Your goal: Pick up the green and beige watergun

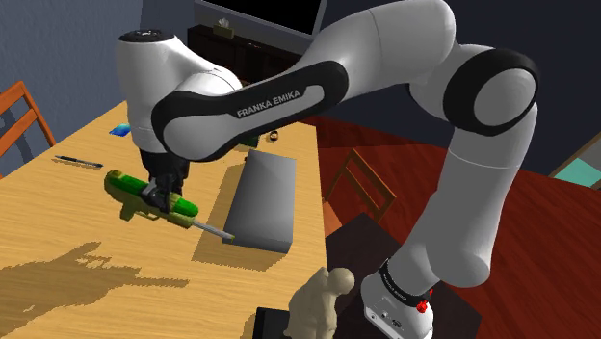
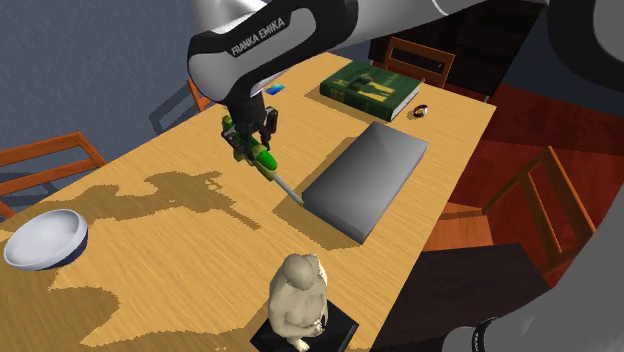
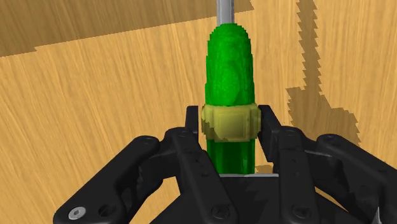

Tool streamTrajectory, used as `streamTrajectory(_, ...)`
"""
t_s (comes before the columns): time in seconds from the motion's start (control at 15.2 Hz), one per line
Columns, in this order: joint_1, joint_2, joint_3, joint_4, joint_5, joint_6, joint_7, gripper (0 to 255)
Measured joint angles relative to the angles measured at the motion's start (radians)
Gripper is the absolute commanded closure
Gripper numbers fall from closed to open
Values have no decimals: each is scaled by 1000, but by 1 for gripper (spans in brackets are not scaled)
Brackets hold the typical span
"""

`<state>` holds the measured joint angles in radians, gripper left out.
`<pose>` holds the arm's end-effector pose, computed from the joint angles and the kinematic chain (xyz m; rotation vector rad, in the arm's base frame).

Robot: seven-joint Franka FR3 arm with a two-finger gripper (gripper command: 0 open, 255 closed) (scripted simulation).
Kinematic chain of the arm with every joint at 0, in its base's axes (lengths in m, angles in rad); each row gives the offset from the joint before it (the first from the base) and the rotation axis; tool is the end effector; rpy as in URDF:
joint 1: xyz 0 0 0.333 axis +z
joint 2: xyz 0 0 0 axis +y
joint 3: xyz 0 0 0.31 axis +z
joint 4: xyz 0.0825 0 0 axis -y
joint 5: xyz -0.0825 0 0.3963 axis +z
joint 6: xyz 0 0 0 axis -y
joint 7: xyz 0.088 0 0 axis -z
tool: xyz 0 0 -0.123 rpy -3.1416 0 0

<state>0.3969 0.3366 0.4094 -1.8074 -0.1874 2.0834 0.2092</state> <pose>0.4609 0.4427 0.3405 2.9278 1.0244 -0.0162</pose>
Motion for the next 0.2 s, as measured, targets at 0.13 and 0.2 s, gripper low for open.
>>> streamTrajectory(0.13,-2,-9,2,15,6,-24,-6,255)
streamTrajectory(0.2,-3,-14,3,17,8,-29,-8,255)
